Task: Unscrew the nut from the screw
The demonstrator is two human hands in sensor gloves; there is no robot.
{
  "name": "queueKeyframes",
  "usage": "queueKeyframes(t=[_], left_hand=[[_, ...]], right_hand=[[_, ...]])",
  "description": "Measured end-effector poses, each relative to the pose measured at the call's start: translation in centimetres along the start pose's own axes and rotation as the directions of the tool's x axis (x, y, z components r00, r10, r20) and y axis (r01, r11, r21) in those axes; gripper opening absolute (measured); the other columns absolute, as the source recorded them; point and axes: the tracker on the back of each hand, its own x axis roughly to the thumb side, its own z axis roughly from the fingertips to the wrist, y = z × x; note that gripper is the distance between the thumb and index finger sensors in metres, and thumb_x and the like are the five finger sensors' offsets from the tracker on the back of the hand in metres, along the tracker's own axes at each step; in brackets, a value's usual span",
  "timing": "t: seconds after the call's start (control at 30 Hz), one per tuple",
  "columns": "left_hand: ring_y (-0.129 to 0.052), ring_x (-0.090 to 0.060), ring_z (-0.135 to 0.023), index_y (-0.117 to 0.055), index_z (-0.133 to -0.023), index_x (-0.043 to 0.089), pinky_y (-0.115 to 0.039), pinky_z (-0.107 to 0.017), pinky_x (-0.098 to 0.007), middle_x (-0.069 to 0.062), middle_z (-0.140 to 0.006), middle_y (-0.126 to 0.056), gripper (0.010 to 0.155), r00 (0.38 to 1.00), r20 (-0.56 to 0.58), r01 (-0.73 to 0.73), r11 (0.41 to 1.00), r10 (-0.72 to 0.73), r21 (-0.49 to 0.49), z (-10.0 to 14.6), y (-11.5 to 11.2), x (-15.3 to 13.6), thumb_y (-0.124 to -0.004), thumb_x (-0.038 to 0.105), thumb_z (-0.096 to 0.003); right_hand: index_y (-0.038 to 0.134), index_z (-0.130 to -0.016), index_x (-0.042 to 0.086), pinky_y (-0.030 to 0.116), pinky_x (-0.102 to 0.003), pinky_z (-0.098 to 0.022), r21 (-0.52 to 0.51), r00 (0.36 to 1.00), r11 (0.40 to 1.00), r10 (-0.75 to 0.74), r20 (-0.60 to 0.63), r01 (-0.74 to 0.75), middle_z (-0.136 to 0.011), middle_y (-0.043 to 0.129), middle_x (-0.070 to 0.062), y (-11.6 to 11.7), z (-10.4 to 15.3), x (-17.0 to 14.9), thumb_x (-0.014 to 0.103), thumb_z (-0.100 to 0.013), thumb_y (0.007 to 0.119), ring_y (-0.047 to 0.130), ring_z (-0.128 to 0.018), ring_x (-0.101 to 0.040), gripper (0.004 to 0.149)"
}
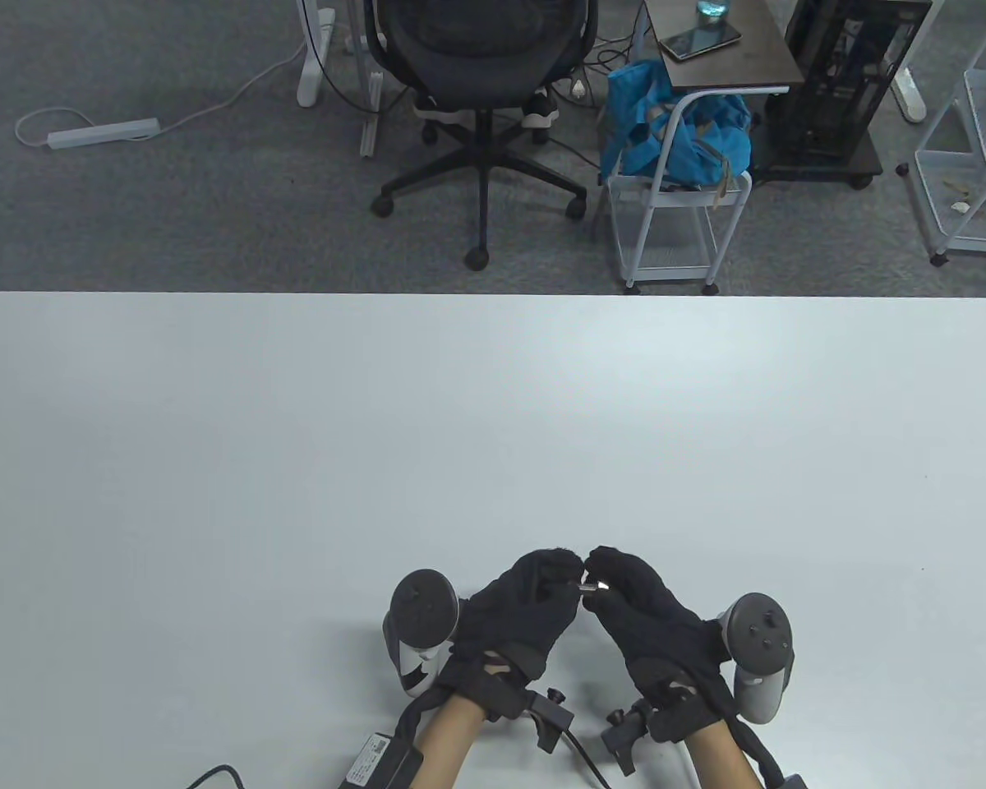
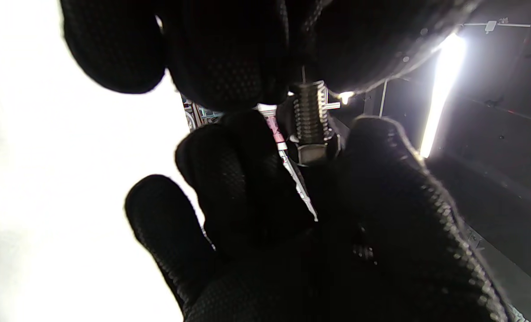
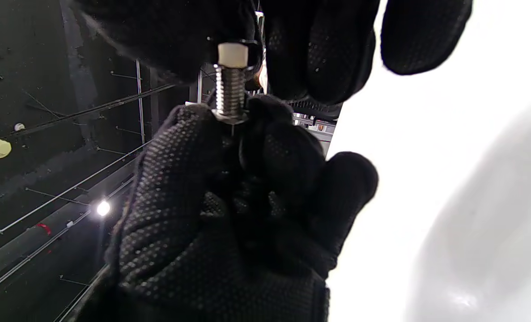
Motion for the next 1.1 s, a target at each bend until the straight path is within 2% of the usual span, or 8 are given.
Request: queueKeyframes(t=[0.13,0.23,0.33,0.5,0.67,0.83,1.0,1.1], left_hand=[[-0.097,-0.025,-0.055,-0.08,-0.093,0.023,-0.082,-0.052,-0.057,-0.013,-0.082,-0.091,0.048,1.0,0.013,0.018,1.0,-0.018,-0.006,0.0,-0.2,0.1,-0.086,0.039,-0.0476],[-0.097,-0.026,-0.056,-0.08,-0.093,0.023,-0.081,-0.053,-0.057,-0.014,-0.084,-0.09,0.048,1.0,0.015,0.024,1.0,-0.024,-0.01,0.0,-0.2,0.1,-0.086,0.038,-0.0476],[-0.096,-0.027,-0.057,-0.079,-0.094,0.024,-0.081,-0.053,-0.058,-0.014,-0.084,-0.09,0.048,1.0,0.018,0.021,0.999,-0.021,-0.024,-0.1,-0.1,0.1,-0.086,0.038,-0.0483],[-0.096,-0.026,-0.058,-0.078,-0.095,0.024,-0.08,-0.054,-0.058,-0.014,-0.086,-0.088,0.049,0.999,0.014,0.04,0.998,-0.039,-0.054,-0.1,-0.3,0.1,-0.086,0.038,-0.0487],[-0.095,-0.026,-0.058,-0.077,-0.095,0.023,-0.08,-0.054,-0.057,-0.014,-0.087,-0.086,0.049,0.998,0.017,0.058,0.997,-0.057,-0.056,-0.1,-0.4,0.4,-0.086,0.037,-0.0481],[-0.096,-0.025,-0.055,-0.078,-0.094,0.022,-0.082,-0.052,-0.057,-0.015,-0.084,-0.088,0.049,0.999,0.006,0.043,0.999,-0.043,-0.031,-0.1,-0.3,0.2,-0.085,0.038,-0.0481],[-0.096,-0.025,-0.054,-0.079,-0.093,0.022,-0.082,-0.052,-0.057,-0.014,-0.083,-0.089,0.049,1.0,0.001,0.022,1.0,-0.022,-0.013,-0.1,-0.1,0.1,-0.085,0.039,-0.0479],[-0.096,-0.025,-0.055,-0.079,-0.093,0.022,-0.081,-0.052,-0.057,-0.014,-0.084,-0.089,0.048,1.0,0.008,0.021,1.0,-0.021,-0.01,-0.1,-0.1,0.1,-0.085,0.038,-0.048]], right_hand=[[0.065,-0.105,0.003,0.069,-0.067,-0.053,-0.039,0.995,0.999,-0.016,-0.095,0.013,-0.089,0.081,-0.026,-0.2,0.2,-0.8,0.056,-0.058,0.063,0.085,-0.07,-0.049,0.071],[0.08,-0.089,0.002,0.078,-0.063,-0.046,-0.01,0.995,1.0,-0.001,-0.103,0.0,-0.065,0.096,-0.016,-0.2,0.0,-0.8,0.051,-0.058,0.064,0.096,-0.048,-0.038,0.061],[0.077,-0.09,0.001,0.082,-0.057,-0.045,-0.017,0.998,1.0,0.001,-0.069,-0.002,-0.059,0.095,-0.01,-0.1,0.0,-0.3,0.046,-0.057,0.068,0.096,-0.041,-0.029,0.057],[0.072,-0.096,0.006,0.079,-0.059,-0.051,-0.026,1.0,1.0,-0.01,-0.029,0.009,-0.067,0.091,-0.014,-0.1,0.0,0.0,0.038,-0.056,0.073,0.094,-0.05,-0.031,0.052],[0.076,-0.094,0.01,0.079,-0.058,-0.051,-0.077,0.998,0.995,0.061,0.007,-0.06,-0.067,0.093,-0.013,-0.2,0.1,0.3,0.039,-0.056,0.071,0.095,-0.05,-0.031,0.048],[0.072,-0.099,0.015,0.075,-0.061,-0.055,-0.044,0.999,0.998,0.035,0.018,-0.034,-0.082,0.085,-0.014,-0.1,0.1,0.4,0.036,-0.056,0.074,0.09,-0.064,-0.037,0.048],[0.064,-0.104,0.011,0.073,-0.062,-0.057,-0.001,0.999,1.0,0.028,0.018,-0.028,-0.089,0.081,-0.015,0.0,-0.1,0.3,0.035,-0.055,0.077,0.087,-0.071,-0.038,0.056],[0.057,-0.109,0.008,0.069,-0.065,-0.057,0.021,1.0,1.0,0.004,-0.025,-0.004,-0.094,0.075,-0.02,0.2,0.0,-0.3,0.047,-0.057,0.071,0.082,-0.075,-0.043,0.067]])
